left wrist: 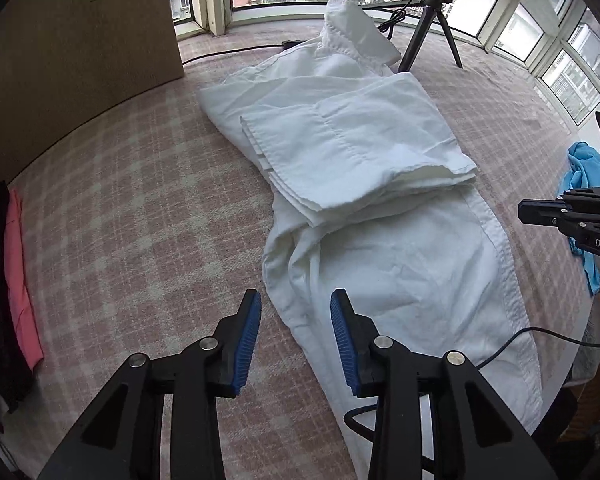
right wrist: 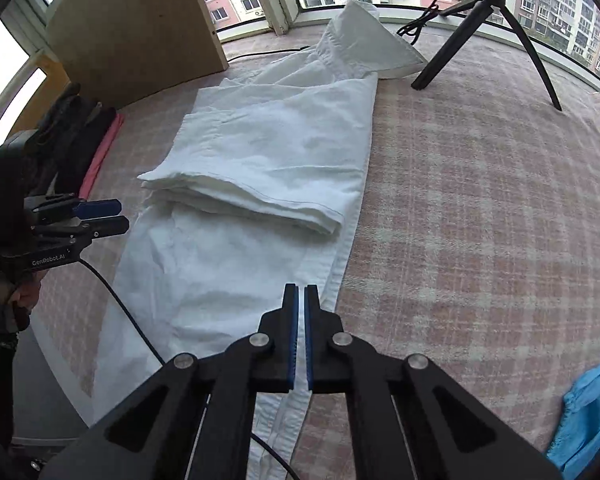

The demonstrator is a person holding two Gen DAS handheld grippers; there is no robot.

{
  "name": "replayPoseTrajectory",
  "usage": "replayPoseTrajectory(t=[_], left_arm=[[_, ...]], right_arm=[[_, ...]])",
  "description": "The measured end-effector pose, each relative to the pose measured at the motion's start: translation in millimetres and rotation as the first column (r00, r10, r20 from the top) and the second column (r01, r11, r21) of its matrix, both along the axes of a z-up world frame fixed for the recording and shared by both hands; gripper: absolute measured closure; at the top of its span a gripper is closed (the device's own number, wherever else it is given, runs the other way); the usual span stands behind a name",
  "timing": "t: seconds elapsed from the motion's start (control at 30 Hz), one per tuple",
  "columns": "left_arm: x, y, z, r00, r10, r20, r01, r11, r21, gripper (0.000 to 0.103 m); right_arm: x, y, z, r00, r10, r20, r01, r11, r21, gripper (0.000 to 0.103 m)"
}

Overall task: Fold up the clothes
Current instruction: 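Release the folded side and move both grippers to the shirt hem, then grasp the white shirt hem with the left gripper while the right gripper grasps beside it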

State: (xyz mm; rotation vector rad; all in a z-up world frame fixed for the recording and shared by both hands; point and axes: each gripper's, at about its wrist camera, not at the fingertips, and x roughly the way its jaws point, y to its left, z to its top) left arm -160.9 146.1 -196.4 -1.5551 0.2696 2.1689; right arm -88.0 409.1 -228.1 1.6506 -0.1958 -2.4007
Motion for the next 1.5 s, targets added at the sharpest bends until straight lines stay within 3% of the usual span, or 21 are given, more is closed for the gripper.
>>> replayPoseTrajectory(t=[0.07,0.17,0.23,0.3,0.33,0.37,0.4,0.63,0.77,0.87,1.0,1.07,1.13,1.23,1.3,1.33,1.37,1.4,1.43,1.5], left_arm=[[18.6,-13.4,13.4,1.000,-0.018,-0.005,0.018,1.000,0.002,0.068],[50.3,-46.4,41.2,1.000,-0.016,-0.014,0.016,1.000,-0.005,0.068],[74.4,-79.5,62.3,1.000,0.010,-0.027,-0.010,1.000,-0.006,0.066],[95.2,-108.4,74.5,0.999,0.034,-0.003,-0.034,0.999,0.034,0.058],[105.4,-119.2,77.5,0.999,0.038,0.012,-0.039,0.998,0.058,0.057],[114.0,-121.4,74.1,0.999,0.032,0.024,-0.034,0.996,0.080,0.057],[122.7,-117.7,67.5,0.999,0.016,0.042,-0.020,0.995,0.100,0.057],[152.2,-63.9,18.1,0.987,-0.084,0.137,0.066,0.989,0.130,0.057],[166.9,-31.3,-10.4,0.972,-0.139,0.187,0.114,0.983,0.142,0.057],[174.4,-14.9,-25.7,0.965,-0.164,0.206,0.138,0.981,0.133,0.057],[177.3,-10.1,-31.9,0.966,-0.173,0.194,0.154,0.982,0.106,0.059],[178.0,-10.1,-31.5,0.965,-0.178,0.191,0.160,0.981,0.108,0.059],[178.2,-11.0,-30.6,0.963,-0.182,0.197,0.162,0.980,0.115,0.066],[178.8,-11.8,-30.9,0.960,-0.190,0.206,0.164,0.977,0.135,0.068],[179.9,-10.4,-33.0,0.958,-0.199,0.209,0.171,0.975,0.143,0.075],[180.8,-8.7,-35.3,0.956,-0.203,0.212,0.175,0.974,0.144,0.081],[181.8,-7.3,-36.8,0.955,-0.208,0.210,0.180,0.973,0.145,0.082],[182.5,-7.0,-36.0,0.956,-0.215,0.200,0.188,0.971,0.148,0.086],[182.7,-7.5,-35.1,0.954,-0.222,0.202,0.191,0.968,0.160,0.097],[182.4,-9.0,-32.5,0.951,-0.233,0.205,0.196,0.963,0.184,0.099]], right_arm=[[11.7,-19.0,5.1,0.997,0.072,-0.024,-0.073,0.997,-0.021,0.098],[31.6,-34.6,-11.6,0.990,0.110,0.083,-0.120,0.984,0.130,0.097],[59.1,-13.9,8.0,0.995,0.071,0.065,-0.077,0.993,0.091,0.097],[92.8,14.2,34.2,0.999,0.003,0.043,-0.002,1.000,-0.023,0.095],[109.0,25.2,43.3,0.999,-0.027,0.039,0.030,0.997,-0.075,0.084],[122.3,28.6,43.3,0.998,-0.050,0.043,0.054,0.994,-0.095,0.069],[132.0,23.5,35.6,0.996,-0.072,0.048,0.076,0.994,-0.083,0.065],[171.9,-9.6,-25.0,0.983,-0.141,0.115,0.143,0.990,-0.016,0.064],[177.2,-13.0,-34.4,0.976,-0.172,0.133,0.174,0.985,-0.005,0.064],[179.3,-15.4,-35.5,0.975,-0.165,0.147,0.170,0.985,-0.023,0.057],[181.6,-32.3,-35.8,0.984,-0.097,0.149,0.096,0.995,0.014,0.049],[183.0,-42.9,-35.7,0.989,-0.063,0.137,0.052,0.995,0.081,0.049],[185.3,-46.8,-35.7,0.988,-0.051,0.146,0.034,0.993,0.113,0.049],[192.6,-37.2,-35.9,0.982,-0.081,0.168,0.067,0.994,0.083,0.049],[196.7,-32.8,-35.2,0.983,-0.102,0.149,0.095,0.994,0.058,0.049],[197.7,-34.8,-34.9,0.985,-0.091,0.145,0.085,0.995,0.052,0.054],[198.7,-36.9,-34.5,0.987,-0.080,0.141,0.075,0.996,0.045,0.072],[199.6,-38.4,-34.5,0.988,-0.071,0.139,0.067,0.997,0.034,0.082],[200.0,-38.0,-35.6,0.987,-0.066,0.146,0.066,0.998,0.004,0.092],[201.0,-33.2,-34.7,0.986,-0.069,0.150,0.077,0.996,-0.046,0.094]])
